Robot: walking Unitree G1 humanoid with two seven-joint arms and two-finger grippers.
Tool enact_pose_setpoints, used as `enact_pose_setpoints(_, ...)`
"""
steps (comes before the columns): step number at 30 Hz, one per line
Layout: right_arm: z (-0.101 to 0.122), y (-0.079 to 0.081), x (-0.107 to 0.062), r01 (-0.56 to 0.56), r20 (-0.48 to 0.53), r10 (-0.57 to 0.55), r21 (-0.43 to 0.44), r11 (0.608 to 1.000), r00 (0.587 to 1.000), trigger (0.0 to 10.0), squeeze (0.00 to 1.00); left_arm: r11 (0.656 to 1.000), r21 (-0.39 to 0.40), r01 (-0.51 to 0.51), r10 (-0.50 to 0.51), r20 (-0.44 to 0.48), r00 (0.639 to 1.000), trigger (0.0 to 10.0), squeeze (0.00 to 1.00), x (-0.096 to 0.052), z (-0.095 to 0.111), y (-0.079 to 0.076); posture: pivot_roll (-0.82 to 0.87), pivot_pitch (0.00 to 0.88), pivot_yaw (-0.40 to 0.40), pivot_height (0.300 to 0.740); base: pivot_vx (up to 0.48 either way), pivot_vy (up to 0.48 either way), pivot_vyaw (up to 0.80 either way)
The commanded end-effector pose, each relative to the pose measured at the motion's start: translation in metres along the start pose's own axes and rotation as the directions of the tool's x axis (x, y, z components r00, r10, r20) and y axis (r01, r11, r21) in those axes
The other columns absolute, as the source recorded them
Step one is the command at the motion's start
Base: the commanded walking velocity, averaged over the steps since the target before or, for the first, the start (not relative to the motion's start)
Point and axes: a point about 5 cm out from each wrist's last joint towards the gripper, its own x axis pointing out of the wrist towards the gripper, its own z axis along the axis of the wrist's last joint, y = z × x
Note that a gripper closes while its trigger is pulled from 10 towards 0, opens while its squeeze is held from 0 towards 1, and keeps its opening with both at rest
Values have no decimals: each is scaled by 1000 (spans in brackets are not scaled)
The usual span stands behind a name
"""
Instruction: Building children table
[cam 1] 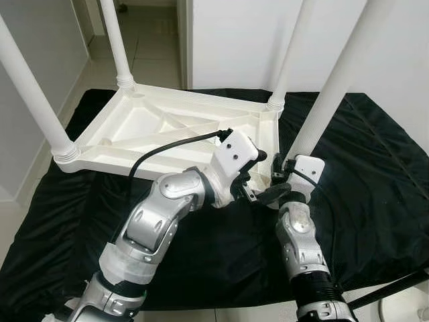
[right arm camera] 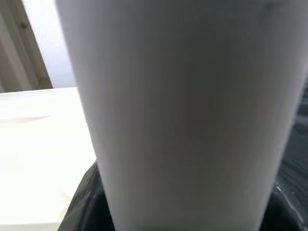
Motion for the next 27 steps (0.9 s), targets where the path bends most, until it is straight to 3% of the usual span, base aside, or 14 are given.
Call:
enact_pose_setpoints(1, 0, -5, -3, 69, 0, -70, 69, 995, 998, 10000, 0, 998, 11, -64, 64, 4, 998, 10000, 0, -1, 2, 5, -49, 0, -5, 740, 0, 0, 0)
enact_pose_setpoints(3, 0, -3, -2, 48, -5, -48, 73, 996, 999, 10000, 0, 998, 12, -66, 66, 5, 998, 10000, 0, -1, 2, 5, -47, 0, -6, 740, 0, 0, 0)
enact_pose_setpoints(4, 1, -3, -1, 29, 0, -29, 73, 997, 1000, 10000, 86, 998, 11, -66, 66, 5, 998, 10000, 0, -1, 3, 5, -47, 0, -6, 740, 0, 0, 0)
enact_pose_setpoints(5, 1, -4, 0, 12, 8, -12, 84, 996, 1000, 10000, 86, 998, 11, -67, 67, 6, 998, 10000, 0, -1, 3, 5, -47, 0, -5, 740, 0, 0, 0)
enact_pose_setpoints(6, 2, -4, 1, -6, 11, 5, 99, 995, 1000, 10000, 1000, 998, 11, -68, 68, 6, 998, 10000, 0, -1, 3, 6, -47, 0, -5, 740, 0, 0, 0)
enact_pose_setpoints(13, 12, -12, 8, -104, 61, 100, 67, 992, 993, 10000, 1000, 997, 8, -75, 74, 7, 997, 10000, 0, -1, 3, 6, -49, 7, -5, 740, 0, 0, 0)
enact_pose_setpoints(14, 14, -15, 10, -138, 62, 135, 50, 989, 989, 10000, 882, 997, 7, -75, 75, 7, 997, 10000, 0, -1, 3, 6, -49, 7, -5, 740, 0, 0, 0)
enact_pose_setpoints(16, 14, -15, 10, -138, 62, 135, 50, 989, 989, 10000, 882, 997, 7, -75, 75, 7, 997, 10000, 0, -1, 3, 6, -49, 7, -5, 740, 0, 0, 0)
enact_pose_setpoints(17, 16, -19, 12, -172, 58, 170, 34, 984, 984, 10000, 0, 997, 6, -73, 73, 7, 997, 10000, 0, -1, 3, 5, -52, 10, -5, 740, 0, 0, 0)
enact_pose_setpoints(24, 20, -38, 20, -326, -17, 326, -38, 945, 945, 10000, 0, 998, -9, -56, 56, -9, 998, 10000, 0, 1, -3, 0, -59, 13, 1, 740, 0, 0, 0)
enact_pose_setpoints(25, 21, -48, 24, -448, -79, 443, -65, 892, 893, 10000, 0, 999, -18, -35, 35, -35, 999, 10000, 0, 3, -12, -6, -59, 11, 2, 740, 0, 0, 0)
enact_pose_setpoints(27, 21, -51, 26, -521, -115, 512, -78, 850, 851, 10000, 0, 999, -23, -27, 26, -58, 998, 10000, 0, 4, -20, -9, -61, 10, 4, 740, 0, 0, 0)
